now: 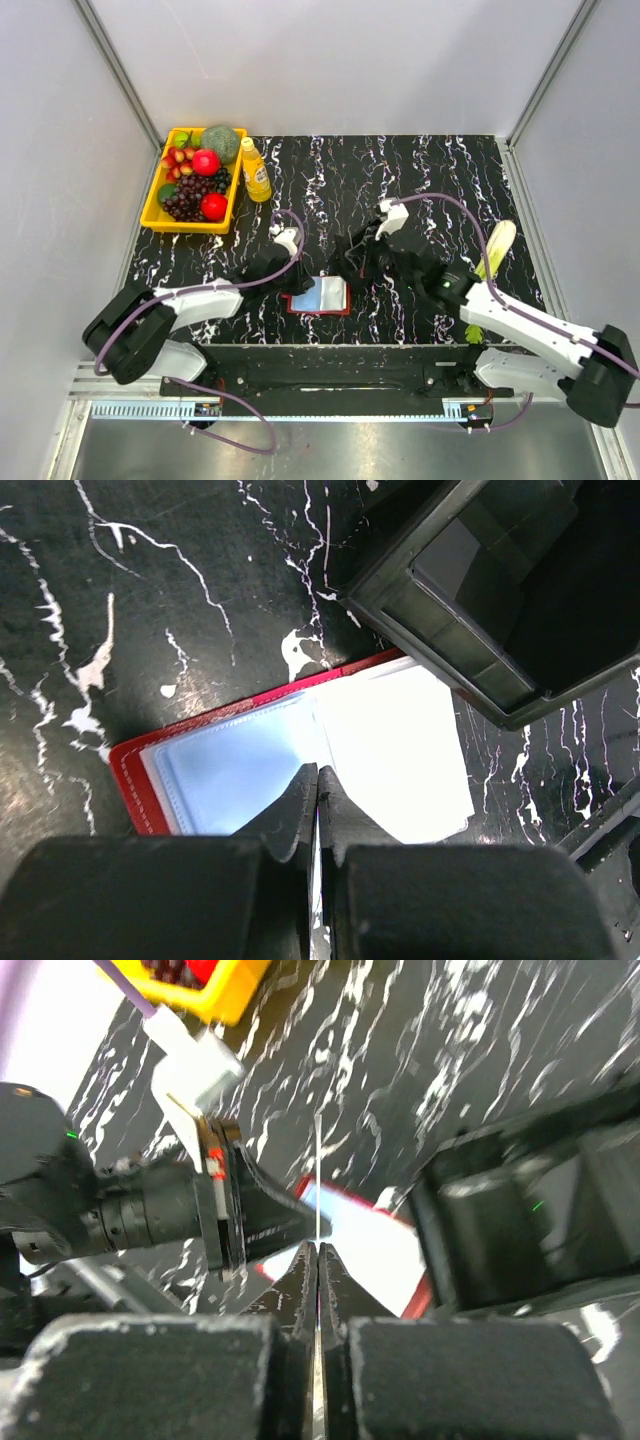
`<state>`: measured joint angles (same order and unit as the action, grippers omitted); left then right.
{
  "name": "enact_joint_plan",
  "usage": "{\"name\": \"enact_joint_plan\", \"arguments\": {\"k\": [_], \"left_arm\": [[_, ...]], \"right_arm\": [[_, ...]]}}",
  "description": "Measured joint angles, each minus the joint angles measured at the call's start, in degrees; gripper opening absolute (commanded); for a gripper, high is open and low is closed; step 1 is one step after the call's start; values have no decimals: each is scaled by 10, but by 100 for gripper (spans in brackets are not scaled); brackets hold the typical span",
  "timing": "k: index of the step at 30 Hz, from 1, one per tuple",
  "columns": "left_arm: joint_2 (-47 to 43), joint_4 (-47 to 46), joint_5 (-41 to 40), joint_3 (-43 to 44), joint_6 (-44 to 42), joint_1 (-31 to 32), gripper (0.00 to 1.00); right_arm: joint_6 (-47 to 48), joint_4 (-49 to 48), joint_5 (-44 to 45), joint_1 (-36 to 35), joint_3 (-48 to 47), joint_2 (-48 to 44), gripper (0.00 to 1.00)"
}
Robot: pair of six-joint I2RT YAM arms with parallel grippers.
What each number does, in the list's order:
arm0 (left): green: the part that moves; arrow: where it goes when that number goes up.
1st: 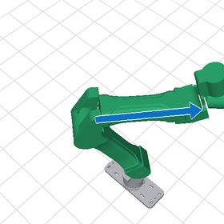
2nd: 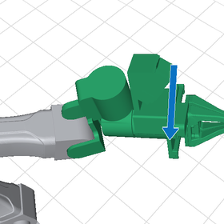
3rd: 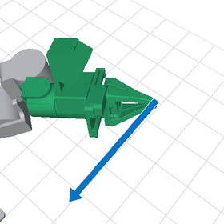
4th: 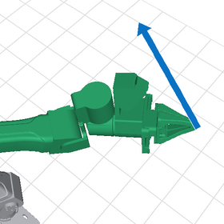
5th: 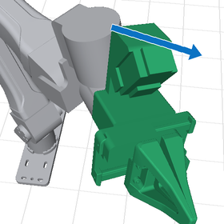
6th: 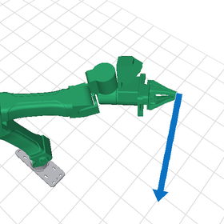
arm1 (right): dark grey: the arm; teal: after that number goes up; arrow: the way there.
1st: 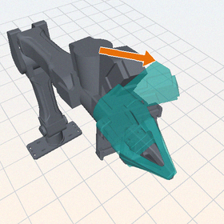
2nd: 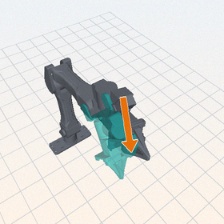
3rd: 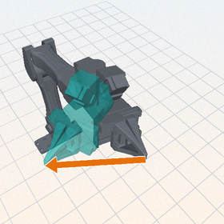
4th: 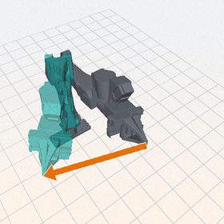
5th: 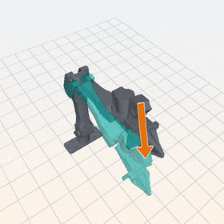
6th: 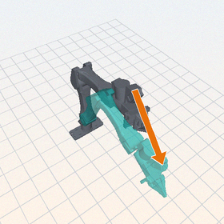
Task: Put the credit cards into the card holder
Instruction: Pick up the credit card from the storage box, then insert the credit card into the card holder.
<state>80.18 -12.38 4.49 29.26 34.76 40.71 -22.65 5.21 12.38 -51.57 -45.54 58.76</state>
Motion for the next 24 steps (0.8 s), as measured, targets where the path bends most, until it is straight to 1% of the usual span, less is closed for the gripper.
{"name": "enact_joint_plan", "arguments": {"k": [4,6,9,13,21,24], "left_arm": [[-37,4,-15,-18,1,0,0],[-40,5,-19,-19,0,-1,0],[-39,7,-19,-21,0,-1,0],[-31,7,-18,-28,0,-1,0],[-17,2,-18,-39,0,-1,0],[-17,0,-18,-40,0,-1,0]], "right_arm": [[-135,-16,-92,19,30,54,0],[-196,-53,-137,19,54,92,0],[-263,-110,-177,19,94,144,0],[-304,-145,-194,21,127,183,0],[-322,-250,-205,34,130,261,0],[-325,-277,-203,37,139,276,0]]}}
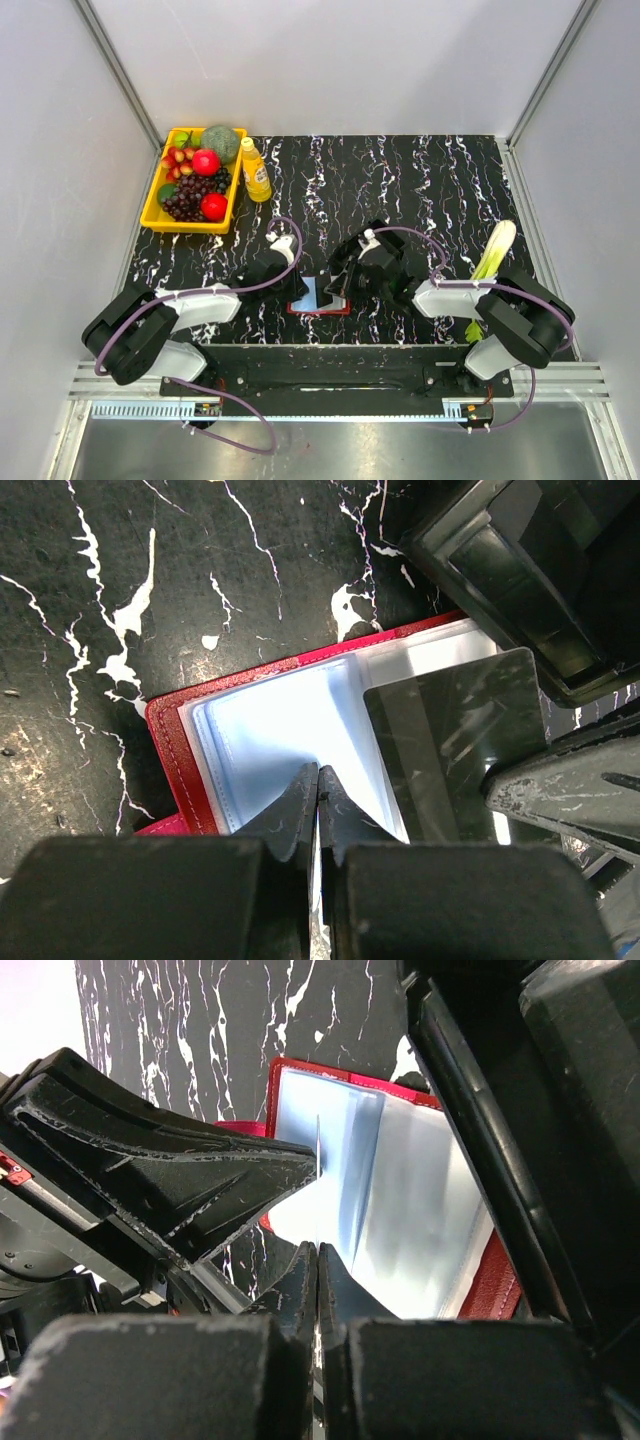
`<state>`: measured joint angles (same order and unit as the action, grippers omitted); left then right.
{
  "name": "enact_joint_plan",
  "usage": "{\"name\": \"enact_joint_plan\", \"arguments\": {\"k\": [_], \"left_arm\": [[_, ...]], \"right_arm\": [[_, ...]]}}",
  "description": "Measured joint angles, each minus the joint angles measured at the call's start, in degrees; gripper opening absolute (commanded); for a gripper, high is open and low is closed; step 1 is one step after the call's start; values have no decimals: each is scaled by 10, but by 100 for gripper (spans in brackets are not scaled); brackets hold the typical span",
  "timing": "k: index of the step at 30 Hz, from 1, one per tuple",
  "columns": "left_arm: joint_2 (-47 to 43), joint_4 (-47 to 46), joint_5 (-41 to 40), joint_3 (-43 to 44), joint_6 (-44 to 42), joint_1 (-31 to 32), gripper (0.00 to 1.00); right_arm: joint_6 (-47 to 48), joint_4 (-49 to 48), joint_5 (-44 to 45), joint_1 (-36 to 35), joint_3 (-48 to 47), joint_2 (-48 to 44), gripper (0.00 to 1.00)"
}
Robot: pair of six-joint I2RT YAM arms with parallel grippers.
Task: Put the credit cards into the card holder
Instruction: Insert the credit card into the card holder.
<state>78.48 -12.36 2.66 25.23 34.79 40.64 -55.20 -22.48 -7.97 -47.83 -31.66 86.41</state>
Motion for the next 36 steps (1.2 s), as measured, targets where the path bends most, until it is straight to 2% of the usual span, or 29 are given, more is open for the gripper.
{"name": "enact_joint_plan", "arguments": {"k": [10,16,23,29,36], "left_arm": [[-3,-10,-1,-7,0,0,0],[-40,5,-8,-26,0,0,3],[-53,18,-12,-30,-4,0,1],[-54,19,-16,-34,-2,0,1],[-54,14,-18,-37,-2,0,1]], "right_arm": [[-7,-56,16,2,26,6,0],[-16,-77,25,2,47,10,0],[-24,-112,25,3,47,31,0],[-42,-124,30,3,55,35,0],[-31,-94,46,6,61,18,0]]}}
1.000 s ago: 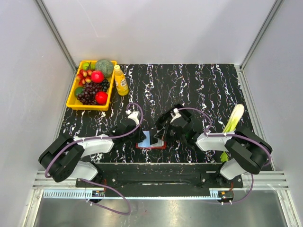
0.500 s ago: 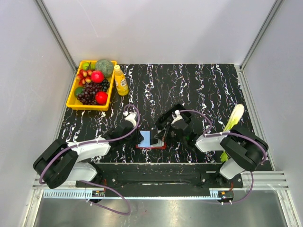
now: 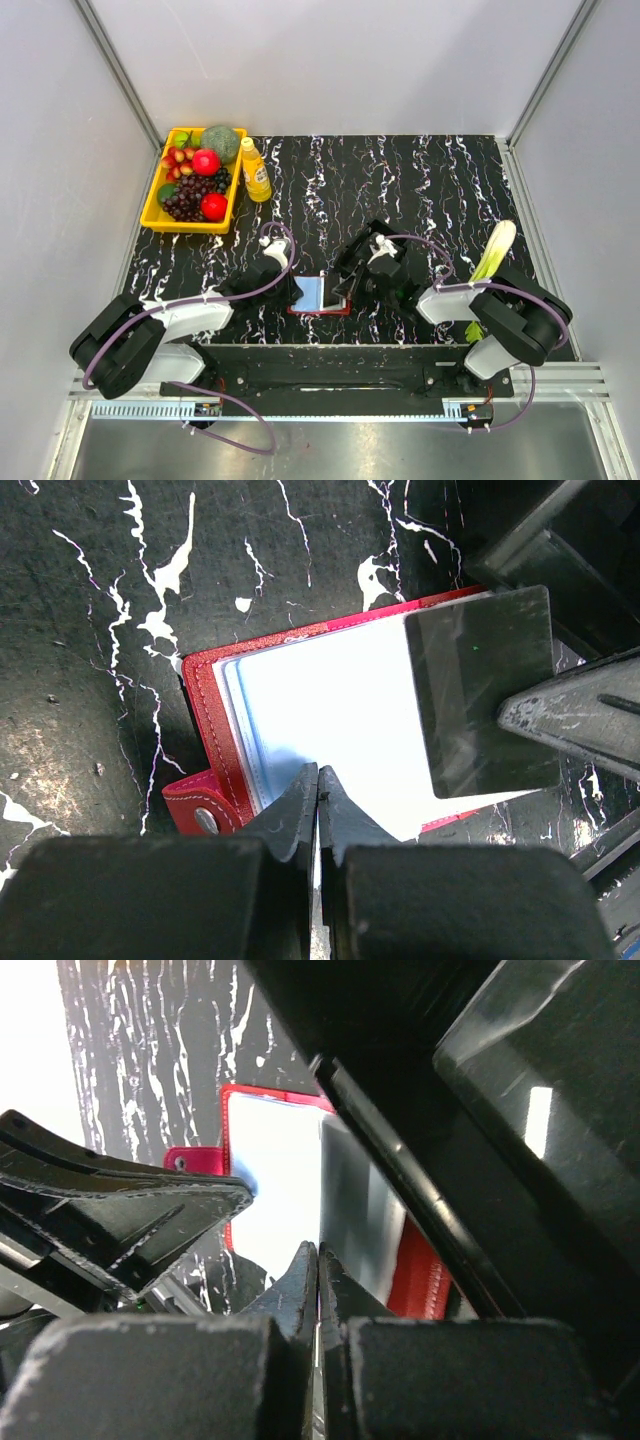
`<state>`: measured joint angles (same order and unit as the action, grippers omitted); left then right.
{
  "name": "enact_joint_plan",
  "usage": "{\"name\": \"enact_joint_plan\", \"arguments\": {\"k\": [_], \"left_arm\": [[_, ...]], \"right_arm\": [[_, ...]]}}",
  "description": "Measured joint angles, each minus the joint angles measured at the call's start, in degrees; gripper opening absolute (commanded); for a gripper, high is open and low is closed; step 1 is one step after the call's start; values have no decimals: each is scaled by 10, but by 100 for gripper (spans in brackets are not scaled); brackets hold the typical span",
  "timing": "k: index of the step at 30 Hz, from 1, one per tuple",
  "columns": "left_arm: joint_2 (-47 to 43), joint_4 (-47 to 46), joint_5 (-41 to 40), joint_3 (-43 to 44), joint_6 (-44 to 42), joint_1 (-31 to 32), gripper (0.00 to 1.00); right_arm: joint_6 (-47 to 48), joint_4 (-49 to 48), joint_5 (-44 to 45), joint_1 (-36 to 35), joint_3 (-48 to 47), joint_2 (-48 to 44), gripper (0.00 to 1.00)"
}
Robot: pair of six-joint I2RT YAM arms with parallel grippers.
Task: Put the credit cards into the card holder
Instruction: Insert the credit card into the card holder.
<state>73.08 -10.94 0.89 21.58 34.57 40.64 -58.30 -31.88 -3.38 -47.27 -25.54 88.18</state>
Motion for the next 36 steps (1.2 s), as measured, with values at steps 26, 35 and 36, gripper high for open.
{"name": "enact_joint_plan", "arguments": {"k": [26,35,36], "left_arm": [[-3,3,0,0,0,0,1],[-15,10,-5,-5,-2,0,1],[-15,10,-5,-5,-2,0,1]], "right_arm": [[75,83,-116,59,-30,-67,0],[27,5,-120,50,-20,-8,0],[19,-13,-123,50,-16,13,0]]}}
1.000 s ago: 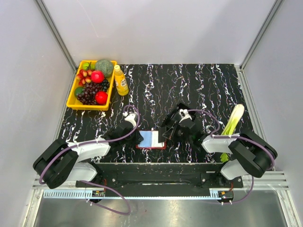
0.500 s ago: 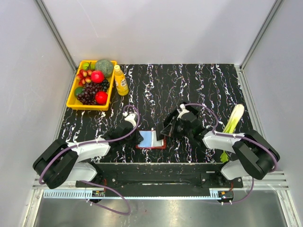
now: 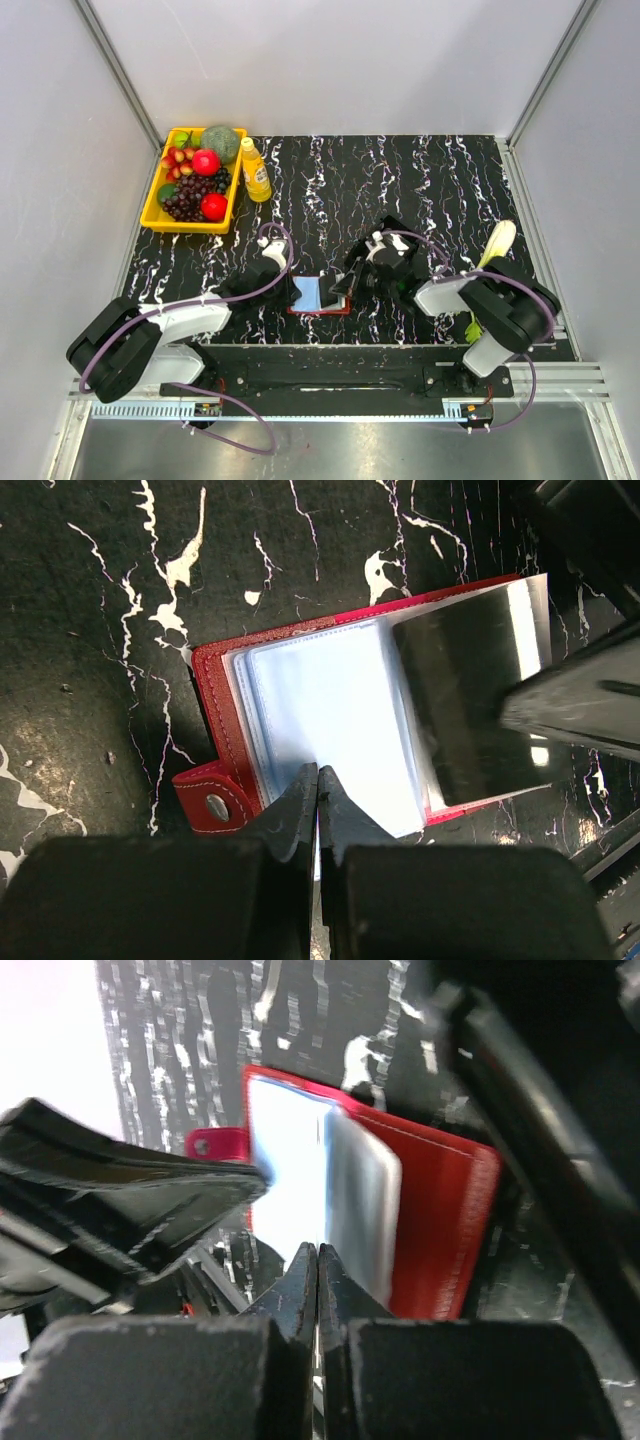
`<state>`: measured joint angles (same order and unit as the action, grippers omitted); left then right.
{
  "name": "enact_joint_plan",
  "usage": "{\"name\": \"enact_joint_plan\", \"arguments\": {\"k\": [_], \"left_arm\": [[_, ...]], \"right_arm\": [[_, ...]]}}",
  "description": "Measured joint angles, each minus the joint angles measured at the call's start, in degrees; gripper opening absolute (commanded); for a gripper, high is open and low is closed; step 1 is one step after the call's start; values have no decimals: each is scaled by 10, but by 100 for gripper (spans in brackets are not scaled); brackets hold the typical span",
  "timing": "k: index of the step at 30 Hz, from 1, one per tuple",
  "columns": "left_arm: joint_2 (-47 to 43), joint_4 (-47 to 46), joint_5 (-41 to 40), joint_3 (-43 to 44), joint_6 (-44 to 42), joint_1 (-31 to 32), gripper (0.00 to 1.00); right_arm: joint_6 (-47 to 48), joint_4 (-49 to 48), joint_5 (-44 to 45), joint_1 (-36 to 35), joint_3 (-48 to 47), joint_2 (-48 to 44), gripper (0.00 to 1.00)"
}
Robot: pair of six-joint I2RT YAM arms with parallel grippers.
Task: Put the credit cards into the card holder
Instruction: Insert the credit card into the card holder.
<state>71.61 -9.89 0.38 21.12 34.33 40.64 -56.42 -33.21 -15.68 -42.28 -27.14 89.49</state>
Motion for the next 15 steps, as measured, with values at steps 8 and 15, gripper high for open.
{"name": "enact_joint_plan", "arguments": {"k": [8,15], "left_arm": [[-3,7,-4,0,0,0,1],[-3,7,-5,0,0,0,2]], "right_arm": [[-41,-106,-6,-4,10,83,0],[-54,-132,1,-15,23,83,0]]}}
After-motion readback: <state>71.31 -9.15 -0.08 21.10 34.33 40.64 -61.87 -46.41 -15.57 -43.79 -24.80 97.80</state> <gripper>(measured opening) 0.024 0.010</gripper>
